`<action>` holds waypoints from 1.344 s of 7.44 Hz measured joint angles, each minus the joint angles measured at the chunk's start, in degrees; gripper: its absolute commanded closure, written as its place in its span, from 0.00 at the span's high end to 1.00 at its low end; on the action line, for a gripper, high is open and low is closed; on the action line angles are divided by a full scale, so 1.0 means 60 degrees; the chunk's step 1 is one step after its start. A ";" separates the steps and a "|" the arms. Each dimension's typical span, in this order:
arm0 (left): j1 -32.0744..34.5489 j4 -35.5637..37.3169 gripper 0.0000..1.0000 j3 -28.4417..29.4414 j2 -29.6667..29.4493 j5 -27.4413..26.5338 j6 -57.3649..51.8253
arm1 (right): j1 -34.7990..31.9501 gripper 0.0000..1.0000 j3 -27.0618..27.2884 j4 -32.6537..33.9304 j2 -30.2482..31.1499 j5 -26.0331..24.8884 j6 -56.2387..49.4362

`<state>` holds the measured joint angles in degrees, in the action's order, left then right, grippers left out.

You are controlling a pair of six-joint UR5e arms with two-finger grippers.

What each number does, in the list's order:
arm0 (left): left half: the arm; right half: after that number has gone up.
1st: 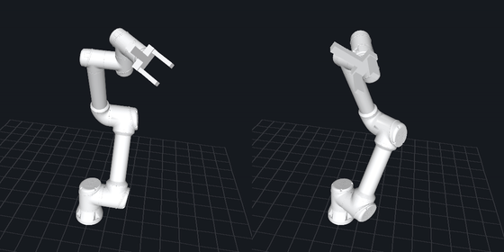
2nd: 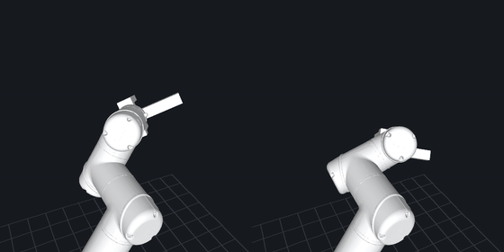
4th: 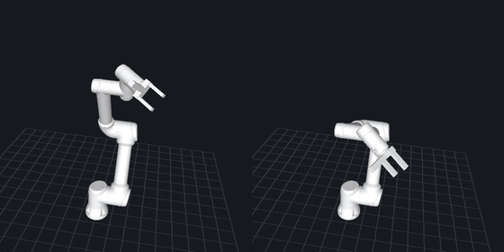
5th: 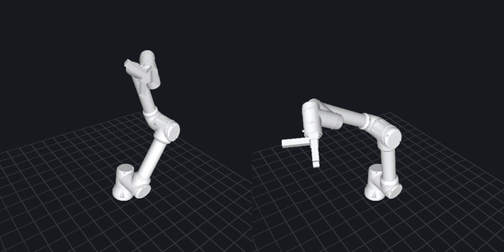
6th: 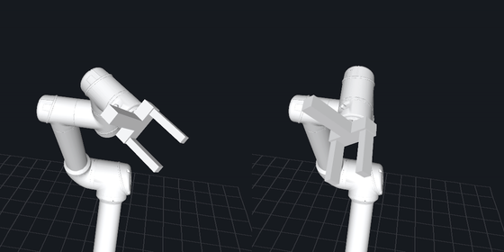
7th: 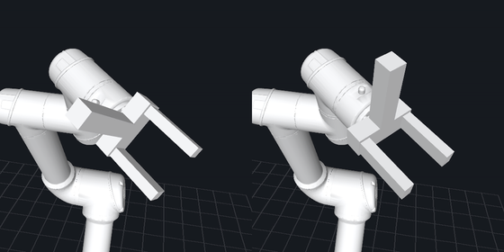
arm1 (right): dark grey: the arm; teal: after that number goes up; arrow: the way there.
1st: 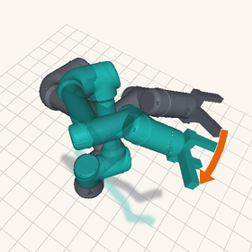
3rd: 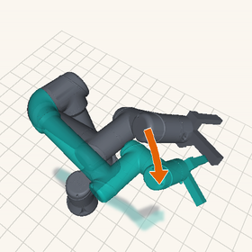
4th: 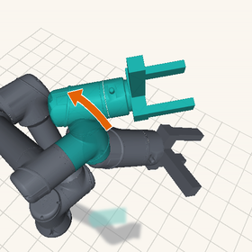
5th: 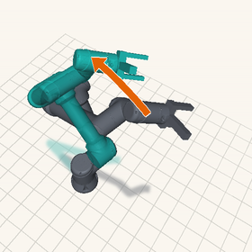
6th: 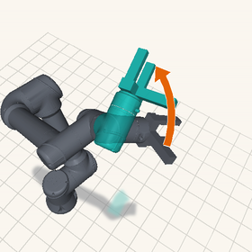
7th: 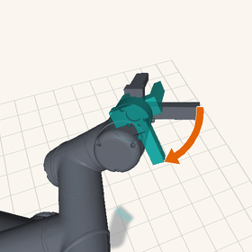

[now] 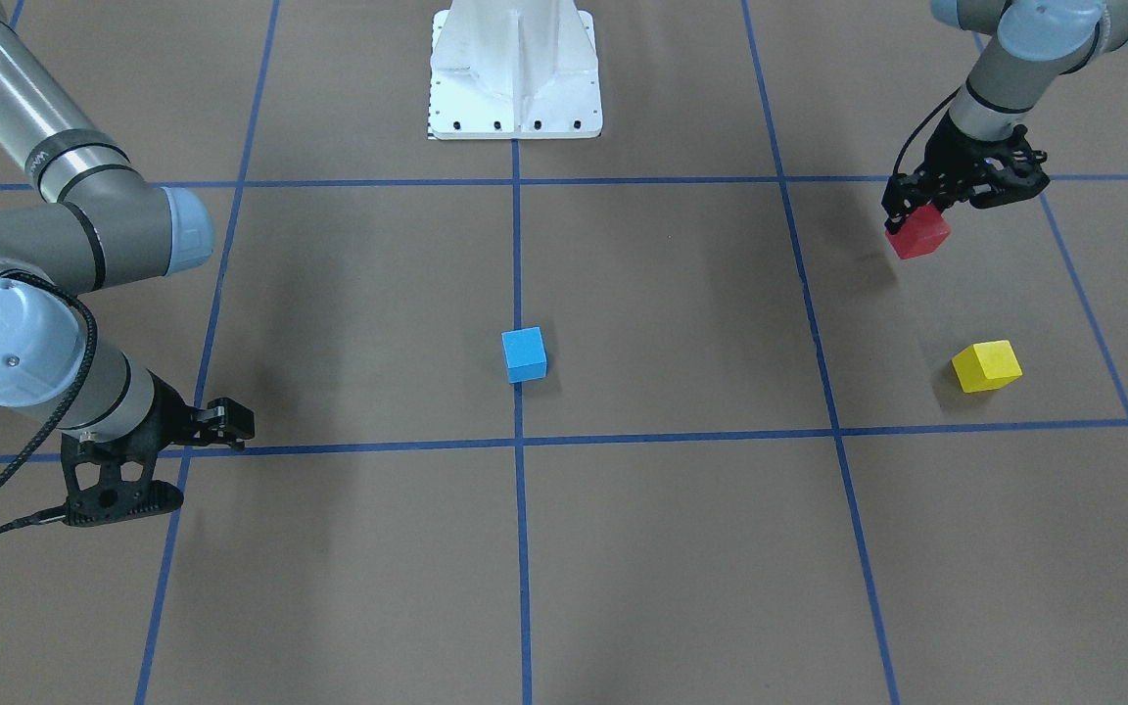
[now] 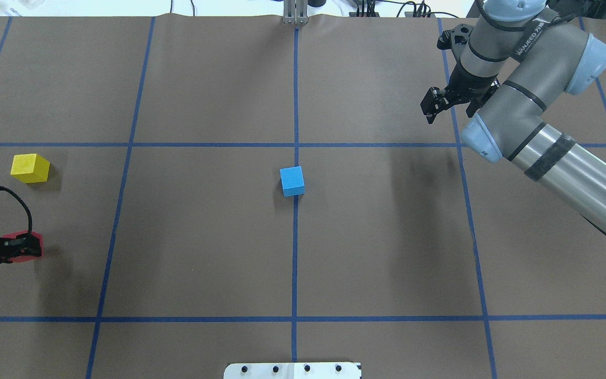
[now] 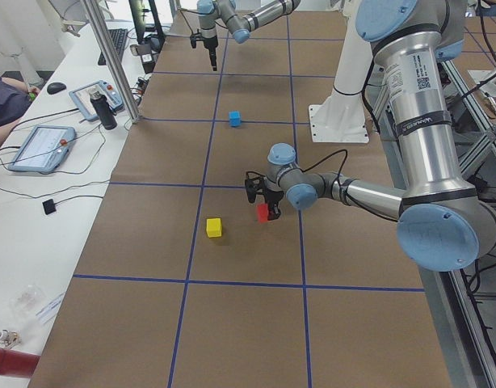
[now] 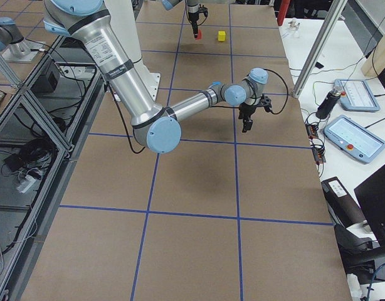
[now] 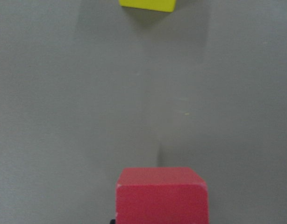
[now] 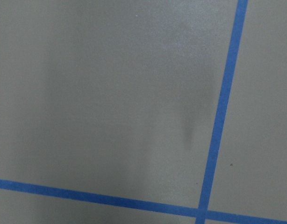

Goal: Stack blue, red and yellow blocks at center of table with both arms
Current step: 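Carry the red cube with the left gripper above the blue cube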

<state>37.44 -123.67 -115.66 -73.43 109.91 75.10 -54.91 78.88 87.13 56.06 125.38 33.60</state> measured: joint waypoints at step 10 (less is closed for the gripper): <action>-0.0522 0.7848 0.00 0.4362 -1.1679 0.0032 -0.1705 | -0.1452 0.99 0.0111 -0.0757 0.0960 0.0453 -0.0583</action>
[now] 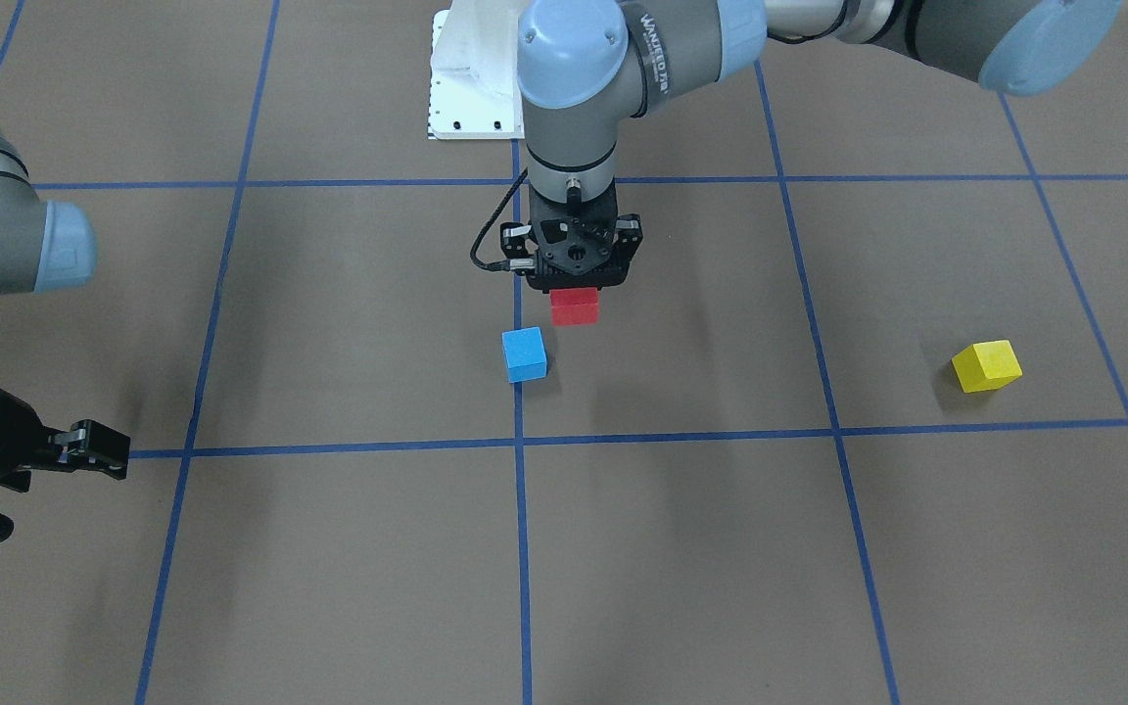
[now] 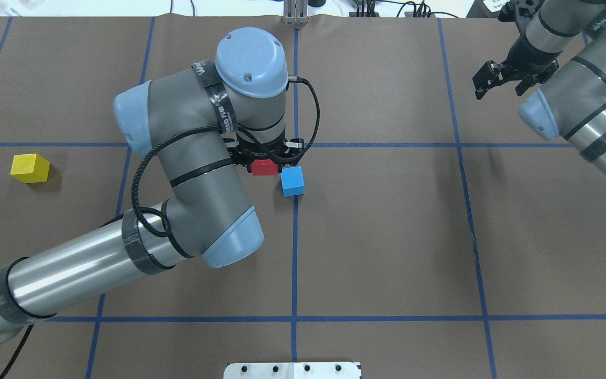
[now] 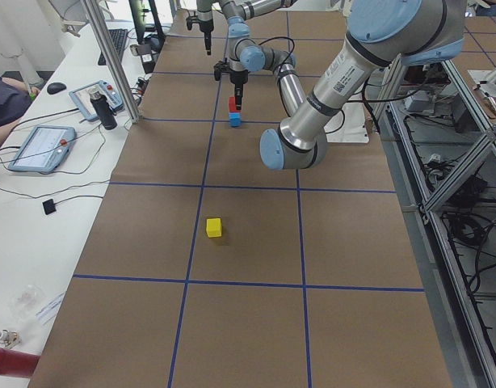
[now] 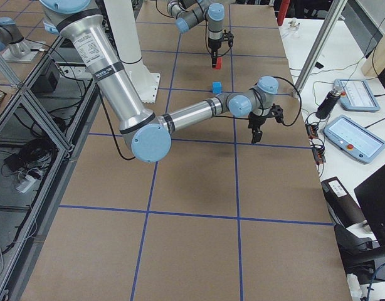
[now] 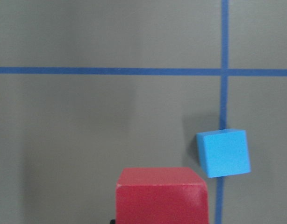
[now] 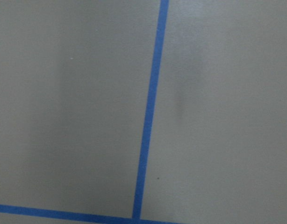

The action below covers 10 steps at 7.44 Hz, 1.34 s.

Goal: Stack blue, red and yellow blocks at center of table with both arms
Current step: 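Carry the red cube with the left gripper above the blue cube, then lower the red cube onto the blue cube with the left gripper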

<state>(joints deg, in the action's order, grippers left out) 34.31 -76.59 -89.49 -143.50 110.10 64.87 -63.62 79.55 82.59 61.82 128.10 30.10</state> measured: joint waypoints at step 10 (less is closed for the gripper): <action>-0.0388 -0.1578 0.00 0.1898 -0.0636 0.0061 0.1167 | -0.0515 0.99 -0.0004 -0.0362 0.0551 0.0375 -0.0371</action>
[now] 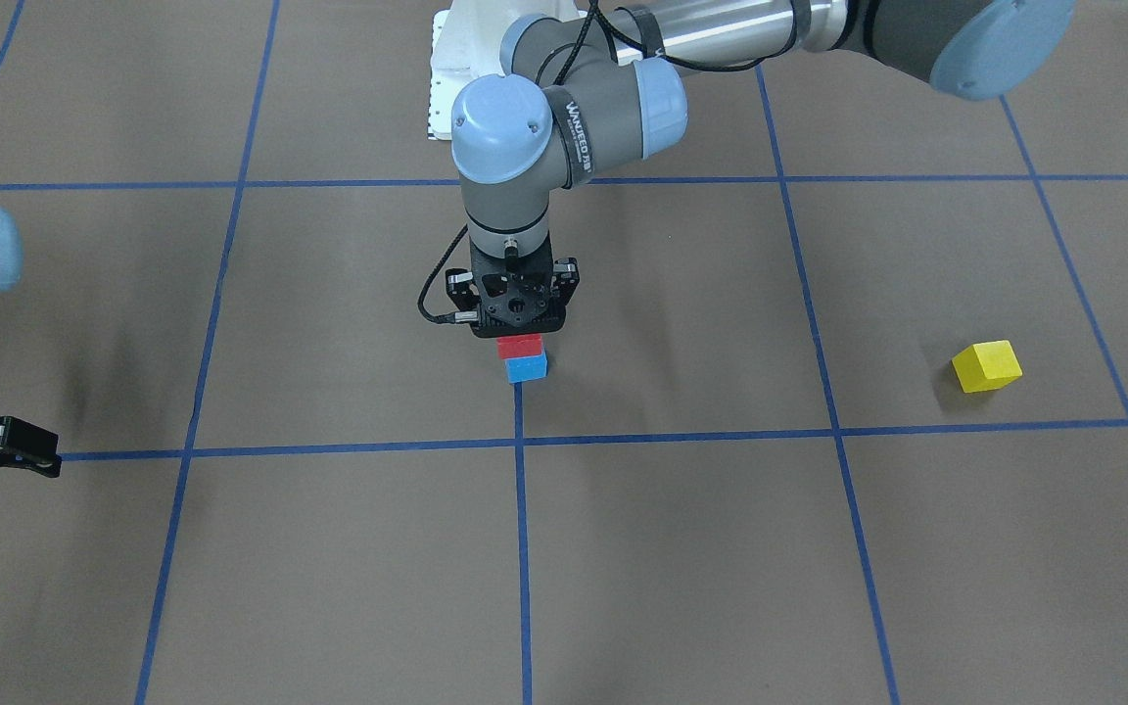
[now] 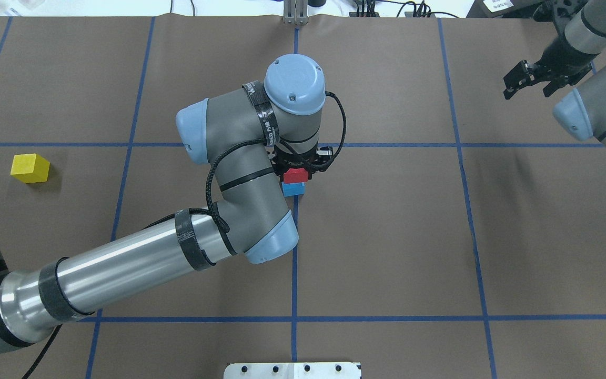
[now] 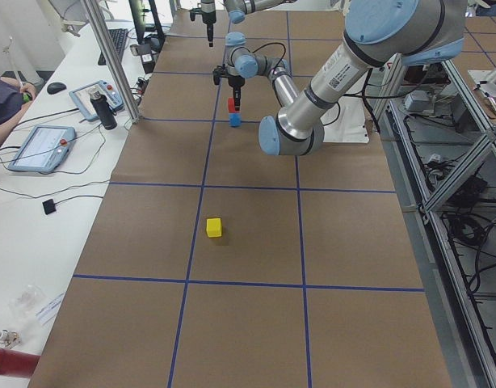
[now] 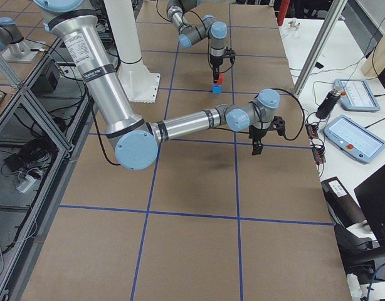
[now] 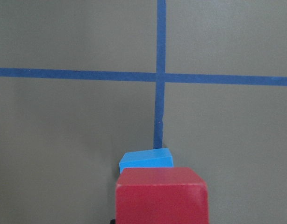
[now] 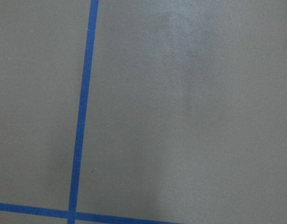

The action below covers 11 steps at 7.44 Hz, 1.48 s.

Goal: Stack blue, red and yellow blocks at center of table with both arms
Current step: 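Lower the red cube onto the blue cube with the left gripper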

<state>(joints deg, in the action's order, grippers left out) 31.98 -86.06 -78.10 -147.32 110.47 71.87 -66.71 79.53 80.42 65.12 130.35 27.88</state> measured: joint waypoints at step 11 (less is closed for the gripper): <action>0.0004 -0.0338 1.00 0.0111 0.0181 0.0006 0.0260 | 0.0006 0.99 -0.0055 0.0000 0.0000 -0.0025 -0.0114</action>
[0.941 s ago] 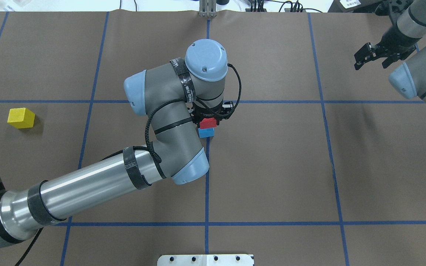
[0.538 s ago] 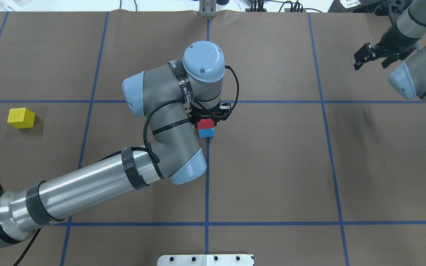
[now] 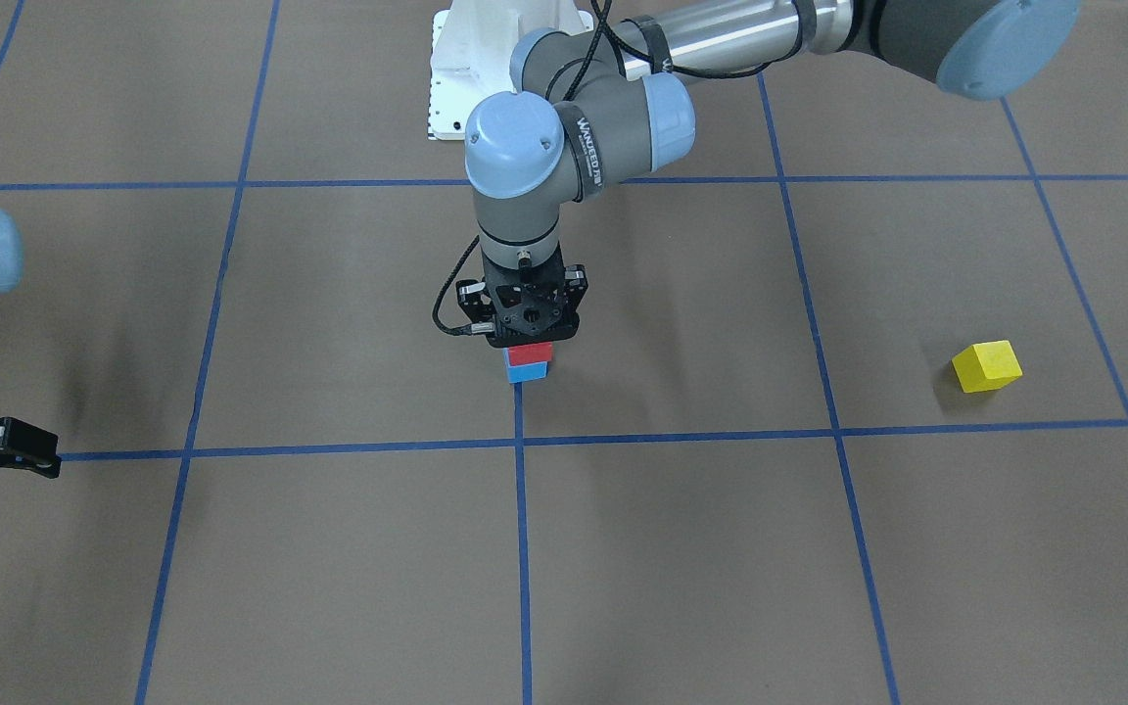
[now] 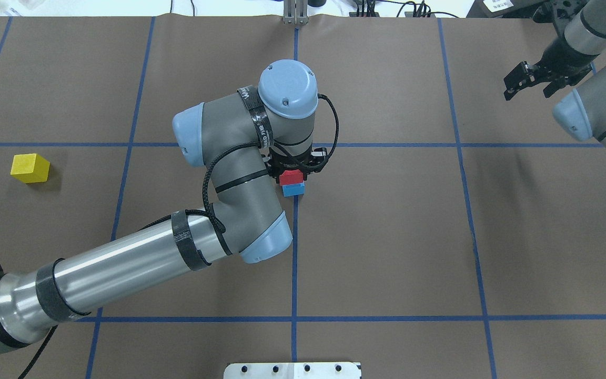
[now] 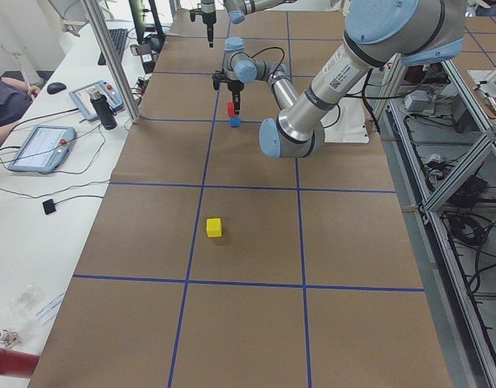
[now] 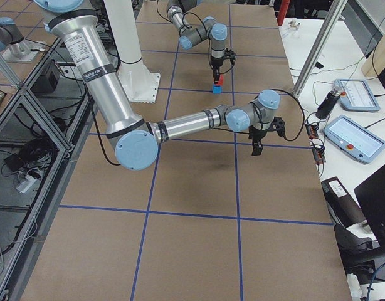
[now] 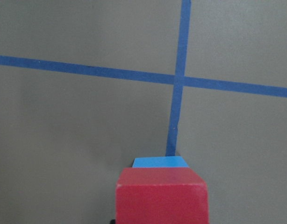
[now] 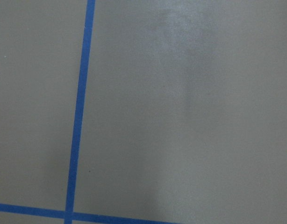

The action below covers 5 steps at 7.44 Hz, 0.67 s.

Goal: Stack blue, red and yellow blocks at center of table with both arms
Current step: 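Lower the red cube onto the blue cube with the left gripper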

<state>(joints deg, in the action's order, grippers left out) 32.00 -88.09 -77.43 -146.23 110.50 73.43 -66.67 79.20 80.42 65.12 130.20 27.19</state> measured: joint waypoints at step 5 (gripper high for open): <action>0.0001 -0.0336 1.00 -0.0045 0.0101 0.0006 0.0307 | -0.0021 0.99 -0.0029 0.0011 0.0052 -0.0005 -0.0162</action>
<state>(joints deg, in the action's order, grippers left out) 32.01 -90.10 -77.70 -145.63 110.54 75.27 -66.79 79.02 80.48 65.43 130.17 26.22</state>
